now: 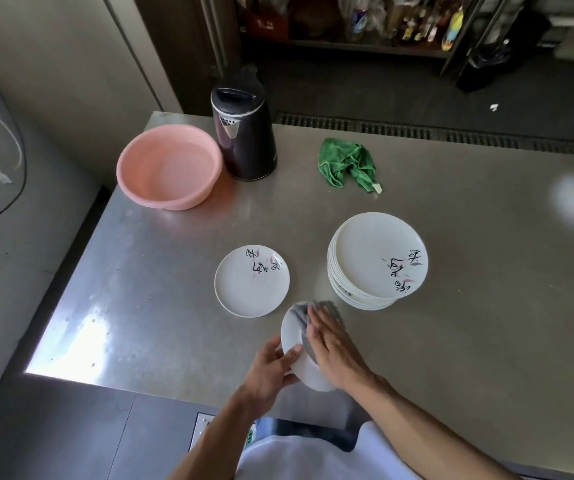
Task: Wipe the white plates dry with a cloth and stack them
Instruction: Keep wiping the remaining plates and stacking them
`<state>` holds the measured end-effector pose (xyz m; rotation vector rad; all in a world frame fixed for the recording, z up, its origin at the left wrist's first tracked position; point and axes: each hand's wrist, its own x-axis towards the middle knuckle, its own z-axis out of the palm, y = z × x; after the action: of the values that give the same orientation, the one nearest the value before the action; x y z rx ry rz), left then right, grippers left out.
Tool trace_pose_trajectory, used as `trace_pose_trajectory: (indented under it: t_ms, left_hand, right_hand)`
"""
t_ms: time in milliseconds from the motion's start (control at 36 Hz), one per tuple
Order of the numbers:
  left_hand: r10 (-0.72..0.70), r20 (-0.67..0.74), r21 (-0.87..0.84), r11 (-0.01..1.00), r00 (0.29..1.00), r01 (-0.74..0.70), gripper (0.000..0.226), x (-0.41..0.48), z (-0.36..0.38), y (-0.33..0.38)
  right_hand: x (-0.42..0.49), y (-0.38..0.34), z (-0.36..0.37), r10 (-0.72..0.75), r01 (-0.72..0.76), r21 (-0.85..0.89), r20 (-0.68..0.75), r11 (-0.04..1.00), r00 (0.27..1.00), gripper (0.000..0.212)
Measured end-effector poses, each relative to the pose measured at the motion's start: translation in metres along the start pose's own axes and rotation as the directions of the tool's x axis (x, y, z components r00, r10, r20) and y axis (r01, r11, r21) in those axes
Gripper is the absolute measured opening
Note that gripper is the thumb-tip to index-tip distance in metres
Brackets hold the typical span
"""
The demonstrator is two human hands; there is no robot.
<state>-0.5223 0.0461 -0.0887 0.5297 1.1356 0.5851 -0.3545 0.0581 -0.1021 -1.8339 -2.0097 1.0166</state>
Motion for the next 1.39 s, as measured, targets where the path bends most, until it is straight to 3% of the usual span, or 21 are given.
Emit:
trace_pose_trajectory:
  t_ms: [56,111,167,222,278,361,417,500,583,639,722,806,889,944,1056,1139,1194,1250,1306,1389]
  left_hand:
    - [-0.018,-0.021,0.005,1.0,1.0,0.018,0.026,0.0,0.0,-0.003]
    - [-0.022,-0.024,0.004,1.0,0.999,0.022,0.03,0.001,0.002,-0.005]
    - [-0.021,-0.023,-0.002,1.0,1.0,0.021,0.029,0.002,0.004,-0.007]
    - [-0.024,-0.038,-0.001,1.0,0.999,0.024,0.025,0.003,0.004,-0.008]
    - [-0.034,-0.047,-0.003,0.999,0.998,0.034,0.025,0.002,0.003,-0.011]
    - [-0.045,-0.052,-0.029,0.999,0.998,0.044,0.032,0.001,0.004,-0.015]
    - [-0.054,-0.087,-0.101,0.994,0.995,0.045,0.044,0.003,0.002,-0.019]
    - [-0.059,-0.082,-0.185,0.982,0.995,0.043,0.065,0.007,-0.001,-0.019]
    - [-0.071,-0.088,-0.144,0.988,0.994,0.058,0.059,0.008,-0.002,-0.009]
    - [-0.078,-0.09,-0.079,0.994,0.993,0.071,0.047,0.007,-0.002,-0.004]
    - [-0.05,-0.045,0.02,0.999,0.998,0.051,0.031,0.005,-0.002,0.0]
    - [-0.039,-0.008,0.037,0.999,0.999,0.04,0.024,0.0,-0.003,0.0]
    - [-0.064,-0.032,0.022,0.998,0.997,0.065,0.023,-0.003,-0.004,-0.002]
    - [-0.072,-0.041,0.023,0.997,0.997,0.072,0.023,-0.004,-0.004,-0.003]
    - [-0.064,-0.04,0.027,0.998,0.997,0.065,0.024,-0.003,-0.001,-0.004]
    - [-0.055,-0.048,0.036,0.998,0.997,0.057,0.023,-0.001,0.0,-0.005]
    - [-0.068,-0.044,0.005,0.998,0.997,0.068,0.023,0.0,0.0,-0.008]
    - [-0.072,-0.076,-0.068,0.995,0.994,0.067,0.028,0.002,-0.001,-0.012]
    - [-0.076,-0.127,-0.153,0.987,0.989,0.056,0.042,0.003,-0.001,-0.014]
    - [-0.062,-0.147,-0.187,0.982,0.987,0.034,0.057,0.004,0.002,-0.01]
  right_hand:
    - [0.008,0.002,-0.002,0.057,-0.057,-0.046,0.001,0.997,0.998,0.049]
    - [0.009,-0.007,-0.006,-0.066,0.066,-0.001,-0.038,0.998,0.997,0.049]
    - [0.004,-0.012,-0.004,-0.256,0.256,0.01,0.026,0.967,0.966,0.052]
    - [0.0,-0.008,0.001,-0.303,0.304,0.007,0.104,0.953,0.947,0.052]
    - [0.005,-0.001,0.001,-0.225,0.224,0.027,0.091,0.974,0.97,0.051]
    - [0.013,0.007,-0.004,0.061,-0.061,0.001,0.001,0.998,0.998,0.049]
    - [0.012,0.015,-0.004,0.211,-0.211,-0.007,0.065,0.977,0.975,0.051]
    - [0.004,0.02,-0.001,0.245,-0.248,0.018,0.09,0.969,0.965,0.053]
    - [0.0,0.008,0.0,0.184,-0.189,0.169,0.043,0.967,0.982,0.05]
    - [-0.001,-0.005,-0.001,0.035,-0.029,0.213,-0.024,0.977,0.999,0.045]
    - [-0.004,-0.01,0.004,-0.24,0.244,0.131,-0.04,0.961,0.97,0.045]
    - [-0.001,-0.003,0.01,-0.222,0.219,0.046,0.075,0.975,0.972,0.05]
    - [0.004,0.012,0.011,-0.012,0.012,-0.032,0.009,0.999,1.0,0.051]
    - [0.006,0.013,0.005,0.093,-0.09,-0.045,0.072,0.995,0.993,0.053]
    - [-0.007,0.0,0.002,-0.289,0.29,-0.045,0.041,0.956,0.957,0.055]
    - [-0.013,0.0,0.003,-0.34,0.344,-0.039,0.096,0.938,0.936,0.062]
    - [-0.009,0.005,0.007,-0.248,0.253,-0.09,0.064,0.963,0.967,0.057]
    - [-0.002,0.013,0.008,-0.029,0.03,-0.082,0.018,0.996,0.999,0.054]
    - [0.002,0.019,0.007,0.178,-0.177,-0.011,0.043,0.984,0.983,0.054]
    - [-0.002,0.017,0.006,0.233,-0.236,0.082,0.053,0.968,0.971,0.053]
